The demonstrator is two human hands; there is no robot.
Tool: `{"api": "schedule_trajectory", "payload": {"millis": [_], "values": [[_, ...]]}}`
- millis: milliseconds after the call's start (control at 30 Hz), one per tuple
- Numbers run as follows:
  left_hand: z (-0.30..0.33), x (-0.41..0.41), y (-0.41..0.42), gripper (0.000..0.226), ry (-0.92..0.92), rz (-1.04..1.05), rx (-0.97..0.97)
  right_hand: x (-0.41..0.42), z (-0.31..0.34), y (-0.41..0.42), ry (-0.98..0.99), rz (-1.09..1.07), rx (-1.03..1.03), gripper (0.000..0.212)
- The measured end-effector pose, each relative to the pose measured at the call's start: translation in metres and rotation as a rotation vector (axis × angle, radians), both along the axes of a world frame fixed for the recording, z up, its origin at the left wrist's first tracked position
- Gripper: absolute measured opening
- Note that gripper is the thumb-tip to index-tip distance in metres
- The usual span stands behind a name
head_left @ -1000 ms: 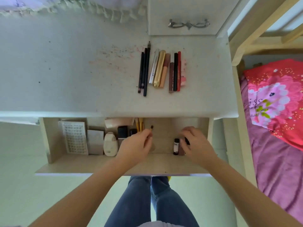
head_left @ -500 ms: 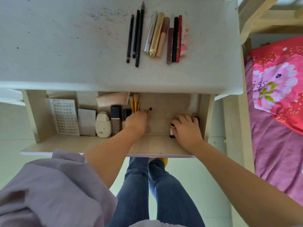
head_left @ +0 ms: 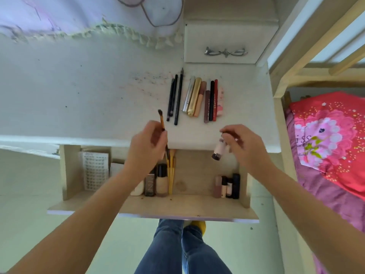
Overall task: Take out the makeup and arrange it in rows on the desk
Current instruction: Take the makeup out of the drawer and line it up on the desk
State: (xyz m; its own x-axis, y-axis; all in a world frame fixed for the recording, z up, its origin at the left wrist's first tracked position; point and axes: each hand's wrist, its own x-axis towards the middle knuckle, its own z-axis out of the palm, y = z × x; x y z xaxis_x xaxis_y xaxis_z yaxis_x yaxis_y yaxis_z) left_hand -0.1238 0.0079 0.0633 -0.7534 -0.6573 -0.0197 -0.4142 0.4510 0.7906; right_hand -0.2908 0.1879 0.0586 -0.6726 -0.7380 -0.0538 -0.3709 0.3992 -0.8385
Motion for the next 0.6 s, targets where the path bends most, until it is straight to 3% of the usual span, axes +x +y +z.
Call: {"api": "schedule_trajectory", "payload": {"millis": [133, 333, 467, 600], "values": [[0.0, -0.058, -0.066, 0.011, -0.044, 0.139, -0.028, -0.071, 0.014, -0.041, 0.172, -0.153, 0.069, 0.018], [-0.032, -0.109, -0.099, 0.023, -0.274, 0.142, -0.118, -0.121, -0.024, -0.08, 0.285, -0.133, 0.3, 0.026], [-0.03, -0.108, -0.094, 0.026, -0.248, 0.124, -0.121, -0.116, -0.026, -0.083, 0.275, -0.167, 0.275, 0.026], [-0.025, -0.077, -0.078, 0.022, -0.109, 0.1, -0.085, -0.091, -0.012, -0.064, 0.327, -0.21, 0.138, 0.022]]}}
